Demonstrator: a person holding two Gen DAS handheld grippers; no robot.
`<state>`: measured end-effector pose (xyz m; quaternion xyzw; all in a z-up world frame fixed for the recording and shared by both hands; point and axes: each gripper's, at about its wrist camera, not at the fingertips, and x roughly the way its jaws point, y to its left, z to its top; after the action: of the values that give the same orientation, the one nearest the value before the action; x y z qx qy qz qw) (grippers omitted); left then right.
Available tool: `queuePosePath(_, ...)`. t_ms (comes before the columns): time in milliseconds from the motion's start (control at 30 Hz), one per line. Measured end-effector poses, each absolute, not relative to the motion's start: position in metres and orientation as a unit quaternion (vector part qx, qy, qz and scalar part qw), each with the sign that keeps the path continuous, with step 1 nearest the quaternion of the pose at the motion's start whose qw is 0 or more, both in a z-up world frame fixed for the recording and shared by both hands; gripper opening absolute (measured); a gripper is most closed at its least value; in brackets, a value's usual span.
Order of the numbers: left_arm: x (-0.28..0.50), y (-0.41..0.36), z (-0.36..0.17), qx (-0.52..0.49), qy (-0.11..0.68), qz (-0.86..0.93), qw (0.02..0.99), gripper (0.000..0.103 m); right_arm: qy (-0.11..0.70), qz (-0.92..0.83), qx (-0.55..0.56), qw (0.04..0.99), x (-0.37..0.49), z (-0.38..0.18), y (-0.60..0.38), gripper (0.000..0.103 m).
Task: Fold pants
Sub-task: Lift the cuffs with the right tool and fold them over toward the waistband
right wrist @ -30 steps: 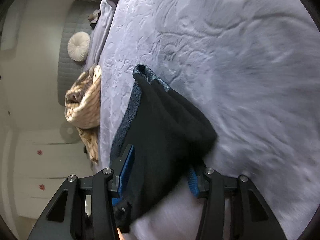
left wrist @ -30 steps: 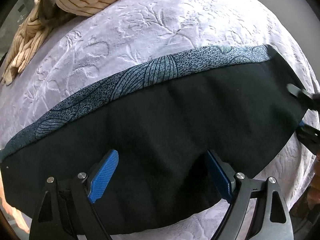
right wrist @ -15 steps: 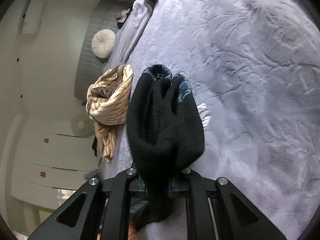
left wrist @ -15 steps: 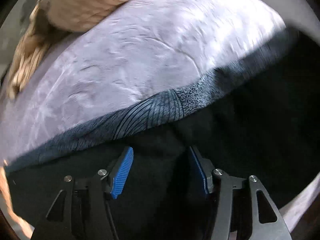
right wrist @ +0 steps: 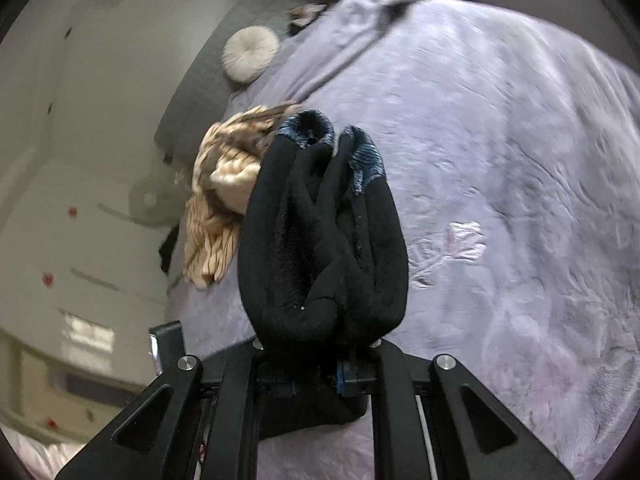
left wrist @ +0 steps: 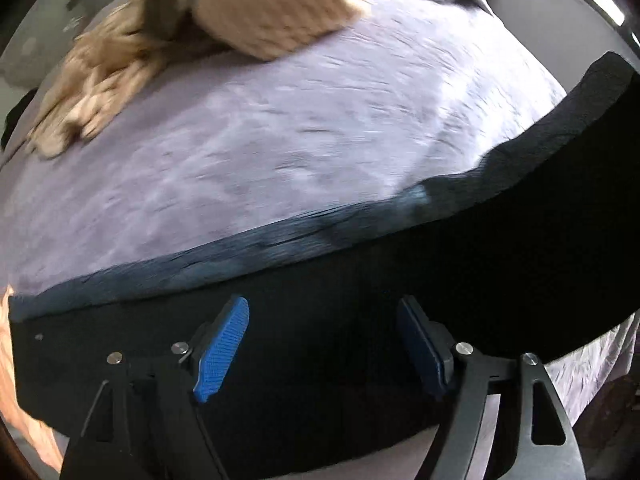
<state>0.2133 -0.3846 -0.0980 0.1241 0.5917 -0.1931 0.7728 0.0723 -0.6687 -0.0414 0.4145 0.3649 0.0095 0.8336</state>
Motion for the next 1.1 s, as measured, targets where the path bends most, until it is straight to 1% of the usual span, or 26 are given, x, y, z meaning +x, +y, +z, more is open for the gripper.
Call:
queuePosePath(133,0.216,-0.324,-0.092,0.104,0.595,-0.17,0.779,0.078,0.387,0.013,0.333,0.86,0.083,-0.014,-0.612,0.014)
queuePosePath(300,0.225,-0.248,-0.1,0.083,0.606,-0.125,0.781,0.078,0.418,0.03,0.245,0.874,0.108,-0.007,-0.523,0.014)
queuePosePath(400,0.226,-0.193,-0.102,0.07,0.615,-0.093,0.78,0.078,0.455,0.027,0.173,0.873,0.127,-0.027,-0.451,0.016)
queuePosePath(533,0.223,-0.14,-0.107,0.051,0.626,-0.06,0.776,0.078,0.513,0.017,0.081,0.854,0.147,-0.082,-0.36,0.018)
queuePosePath(600,0.221,-0.12,-0.108,0.04,0.63,-0.052,0.774,0.078,0.545,-0.005,0.041,0.837,0.152,-0.111,-0.329,0.023)
queuePosePath(633,0.221,-0.106,-0.109,0.035,0.631,-0.047,0.774,0.078,0.563,-0.028,0.012,0.826,0.155,-0.125,-0.315,0.025)
queuePosePath(733,0.217,-0.086,-0.107,0.024,0.631,-0.044,0.774,0.078,0.565,-0.067,-0.081,0.818,0.152,-0.129,-0.282,0.034)
queuePosePath(767,0.218,-0.082,-0.108,0.022,0.631,-0.045,0.774,0.078,0.56,-0.064,-0.096,0.82,0.15,-0.123,-0.277,0.044)
queuePosePath(800,0.218,-0.081,-0.109,0.02,0.631,-0.046,0.774,0.078,0.555,-0.055,-0.101,0.824,0.148,-0.116,-0.273,0.051)
queuePosePath(833,0.217,-0.08,-0.107,0.016,0.631,-0.05,0.774,0.078,0.549,-0.035,-0.096,0.83,0.144,-0.104,-0.269,0.053)
queuePosePath(900,0.216,-0.08,-0.102,0.006,0.627,-0.063,0.777,0.078,0.542,0.007,-0.07,0.837,0.136,-0.085,-0.267,0.053)
queuePosePath(967,0.21,-0.086,-0.096,-0.003,0.624,-0.084,0.777,0.078,0.534,0.059,-0.003,0.843,0.125,-0.063,-0.282,0.053)
queuePosePath(1000,0.209,-0.091,-0.095,-0.006,0.625,-0.095,0.775,0.078,0.534,0.071,0.04,0.841,0.123,-0.059,-0.295,0.053)
queuePosePath(1033,0.208,-0.099,-0.095,-0.008,0.627,-0.116,0.77,0.078,0.537,0.083,0.132,0.829,0.119,-0.058,-0.324,0.053)
queuePosePath(1100,0.204,-0.115,-0.098,-0.003,0.632,-0.148,0.761,0.078,0.544,0.082,0.266,0.792,0.114,-0.071,-0.362,0.053)
